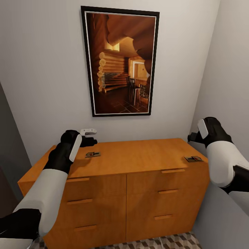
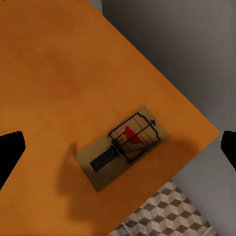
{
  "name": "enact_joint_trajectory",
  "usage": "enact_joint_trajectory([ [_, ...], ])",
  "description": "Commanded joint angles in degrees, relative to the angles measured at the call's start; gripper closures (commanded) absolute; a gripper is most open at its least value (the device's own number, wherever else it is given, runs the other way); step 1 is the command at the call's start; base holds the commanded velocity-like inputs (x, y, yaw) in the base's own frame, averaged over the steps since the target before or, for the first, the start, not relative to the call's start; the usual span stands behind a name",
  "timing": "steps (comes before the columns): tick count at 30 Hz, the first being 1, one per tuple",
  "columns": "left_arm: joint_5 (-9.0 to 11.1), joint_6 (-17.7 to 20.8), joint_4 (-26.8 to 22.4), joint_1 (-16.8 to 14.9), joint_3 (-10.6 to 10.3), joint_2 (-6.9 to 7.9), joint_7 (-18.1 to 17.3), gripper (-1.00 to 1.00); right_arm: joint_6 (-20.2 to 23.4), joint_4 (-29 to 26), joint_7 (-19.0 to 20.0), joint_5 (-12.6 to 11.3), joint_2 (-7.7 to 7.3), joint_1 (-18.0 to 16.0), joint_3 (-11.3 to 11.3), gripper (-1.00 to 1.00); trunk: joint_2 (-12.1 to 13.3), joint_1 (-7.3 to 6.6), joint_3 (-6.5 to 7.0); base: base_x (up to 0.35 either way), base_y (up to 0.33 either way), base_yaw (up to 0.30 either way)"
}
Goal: Take the four mousetraps from the cabinet in the bathroom and place them on the bathroom floor. Make sure all four end up on the same floor surface, and ensure that at least two of them are either under or directly next to the same bathroom sink.
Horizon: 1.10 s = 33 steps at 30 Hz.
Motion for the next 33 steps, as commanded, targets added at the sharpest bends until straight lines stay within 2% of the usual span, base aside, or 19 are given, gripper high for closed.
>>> enact_joint_trajectory([
  [1,0.6,0.2,0.0,0.0,-0.1,0.0,0.6,-1.0,0.2,0.1,0.0,0.2,-0.01,-0.1,-0.2,-1.0,0.0,0.0,-0.07,0.0,0.0,0.0],
  [9,0.6,0.2,0.0,0.0,-0.1,-0.04,0.5,-1.0,0.2,2.5,0.0,0.2,-0.28,-1.4,-0.2,-1.0,0.0,0.0,-0.07,0.0,0.0,0.0],
  [17,0.6,0.2,0.1,0.0,-0.1,-0.05,0.4,-1.0,0.2,6.5,0.0,0.2,-1.52,-2.3,-0.2,-1.0,0.0,0.0,-0.07,0.0,0.0,0.0],
  [33,0.5,0.0,1.1,0.0,-0.1,-0.05,0.4,-1.0,0.2,9.9,-0.6,0.2,-1.47,-2.5,-0.3,-1.0,0.0,0.0,-0.07,0.0,0.0,0.0],
])
